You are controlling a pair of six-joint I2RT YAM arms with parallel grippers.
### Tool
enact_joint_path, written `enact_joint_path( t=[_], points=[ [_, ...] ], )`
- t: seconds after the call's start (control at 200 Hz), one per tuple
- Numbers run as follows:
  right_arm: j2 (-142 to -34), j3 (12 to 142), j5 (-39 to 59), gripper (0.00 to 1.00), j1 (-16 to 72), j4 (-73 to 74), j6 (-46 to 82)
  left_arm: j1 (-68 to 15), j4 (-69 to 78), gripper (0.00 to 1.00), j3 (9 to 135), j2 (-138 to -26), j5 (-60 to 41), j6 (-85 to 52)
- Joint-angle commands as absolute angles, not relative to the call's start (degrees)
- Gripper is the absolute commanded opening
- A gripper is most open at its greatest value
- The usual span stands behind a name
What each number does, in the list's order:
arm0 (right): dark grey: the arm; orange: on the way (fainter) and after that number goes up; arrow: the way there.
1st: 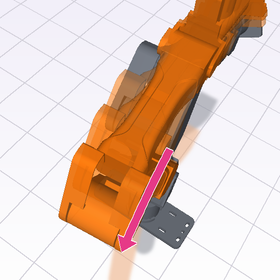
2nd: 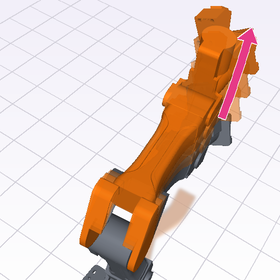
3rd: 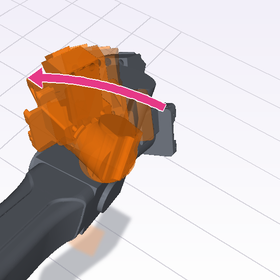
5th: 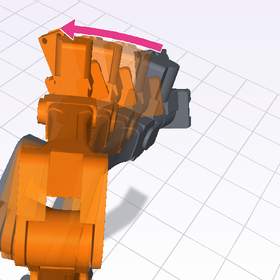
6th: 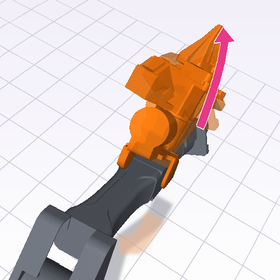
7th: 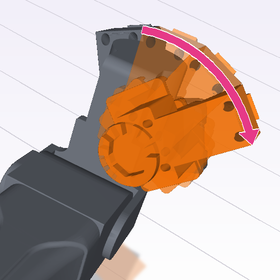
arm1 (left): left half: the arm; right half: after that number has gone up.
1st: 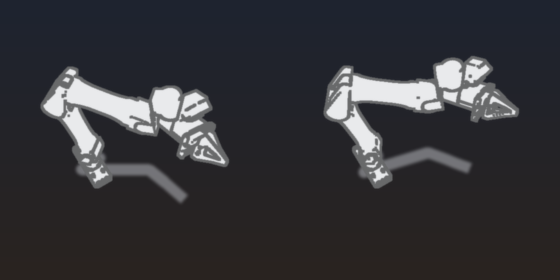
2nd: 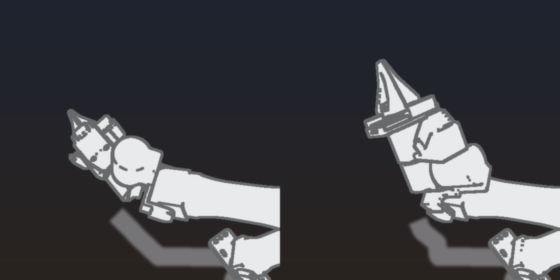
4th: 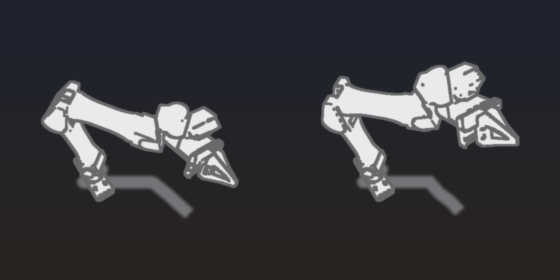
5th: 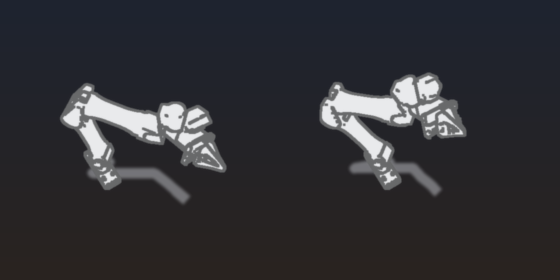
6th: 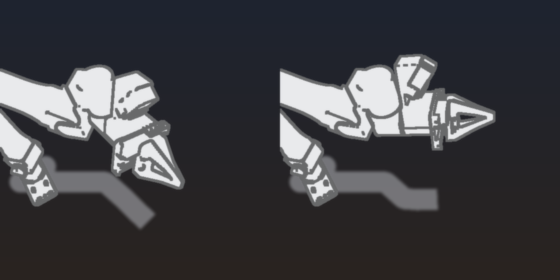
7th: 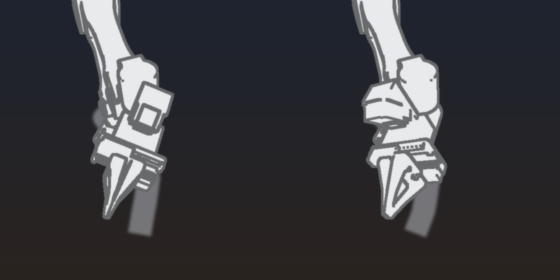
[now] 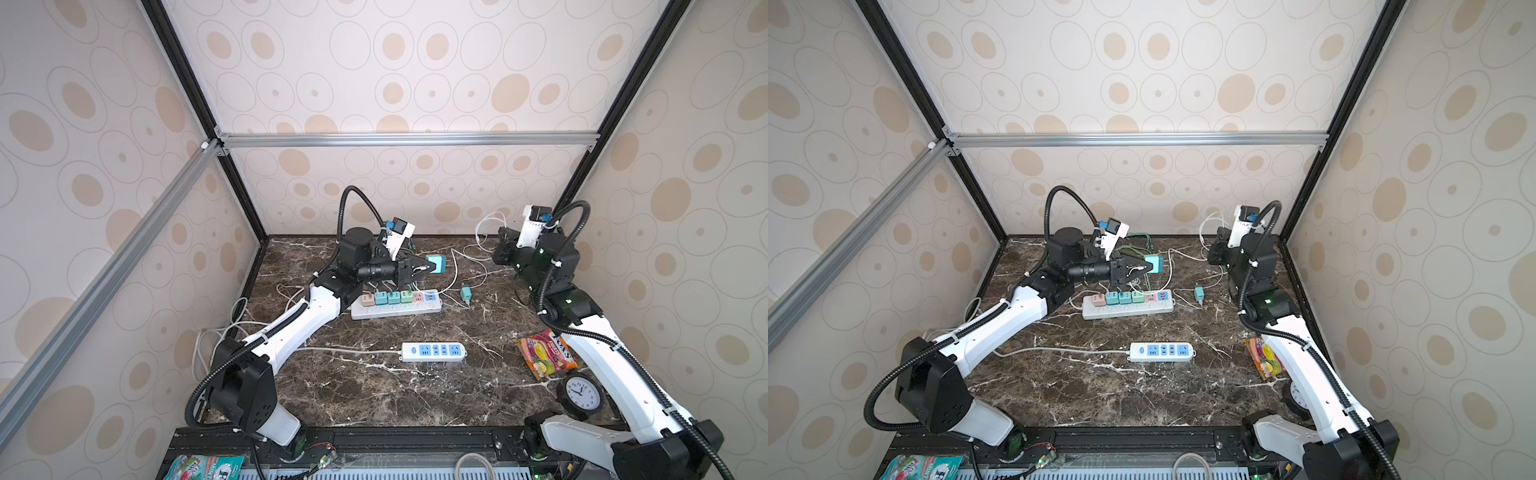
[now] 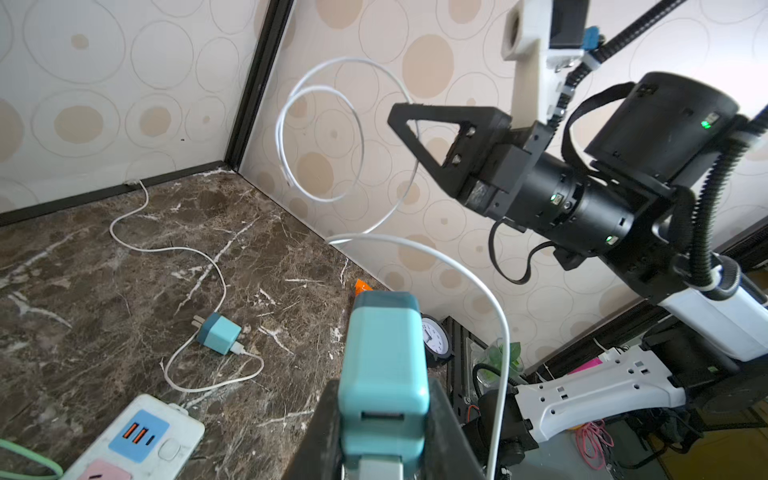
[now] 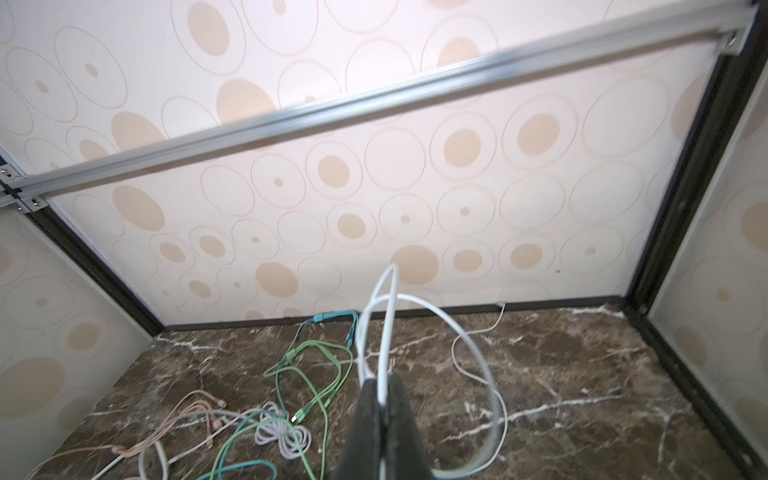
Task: Insert the plug
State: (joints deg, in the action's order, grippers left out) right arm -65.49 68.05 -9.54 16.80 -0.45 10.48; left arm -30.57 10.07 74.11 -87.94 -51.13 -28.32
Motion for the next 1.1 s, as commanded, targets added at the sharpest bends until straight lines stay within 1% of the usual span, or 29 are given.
enact_joint_path(
  t=[0.0, 0.17, 0.255, 0.295, 0.335, 0.4, 0.465, 0.55, 0.67, 0.725, 0.765, 0.86, 0.975, 1.095],
  points=[
    [-65.6, 70.4, -10.4, 0.0, 16.9, 0.8, 3.8, -30.3, 9.8, 0.0, 76.8, -88.4, -50.5, -26.7],
    [-68.8, 70.7, -0.2, 0.0, 17.0, -2.9, 6.3, -30.3, 3.3, 0.0, 76.5, -86.1, -44.4, -21.6],
    [-70.7, 70.0, 8.8, 0.0, 17.4, -2.9, 7.9, -30.3, 4.0, 0.0, 74.0, -83.0, -41.9, -20.8],
    [-71.7, 69.7, 10.9, 0.0, 18.6, -2.9, 7.7, -30.2, 5.7, 0.0, 72.0, -80.9, -39.9, -20.9],
    [-72.5, 69.4, 11.1, 0.0, 20.4, -3.0, 6.0, -30.2, 6.7, 0.0, 70.2, -78.8, -36.9, -20.8],
    [-73.6, 68.5, 8.9, 0.0, 23.9, -2.5, 2.7, -29.6, 5.4, 0.0, 68.3, -75.4, -28.8, -20.7],
    [-74.6, 67.4, 6.7, 0.0, 26.7, -1.4, 1.1, -27.6, 3.6, 0.0, 67.1, -72.5, -21.4, -21.9],
    [-76.1, 65.8, 5.8, 0.0, 29.5, 0.6, 0.4, -24.2, 1.7, 0.0, 65.6, -68.4, -15.3, -24.1],
    [-78.4, 65.3, 3.8, 0.0, 33.9, 2.5, -2.3, -20.6, -6.1, 0.0, 67.6, -65.1, -3.0, -23.5],
    [-79.9, 65.5, 5.8, 0.0, 35.6, 3.0, -3.0, -19.5, -8.3, 0.0, 68.7, -64.0, 1.5, -22.6],
    [-81.1, 65.6, 8.7, 0.0, 36.8, 3.7, -3.1, -18.6, -8.4, 0.0, 69.2, -63.0, 2.0, -22.0],
    [-84.8, 66.1, 13.4, 0.0, 40.7, 5.3, -3.6, -17.3, -7.4, 0.0, 71.4, -61.5, -0.4, -19.8],
    [-90.9, 68.3, 14.0, 0.0, 46.7, 6.1, -5.7, -16.5, -7.6, 0.0, 75.1, -61.2, 0.5, -19.4],
    [-97.8, 71.1, 14.1, 0.0, 51.6, 8.1, -6.7, -14.7, -6.8, 0.0, 78.0, -61.4, -2.0, -21.9]
  ],
)
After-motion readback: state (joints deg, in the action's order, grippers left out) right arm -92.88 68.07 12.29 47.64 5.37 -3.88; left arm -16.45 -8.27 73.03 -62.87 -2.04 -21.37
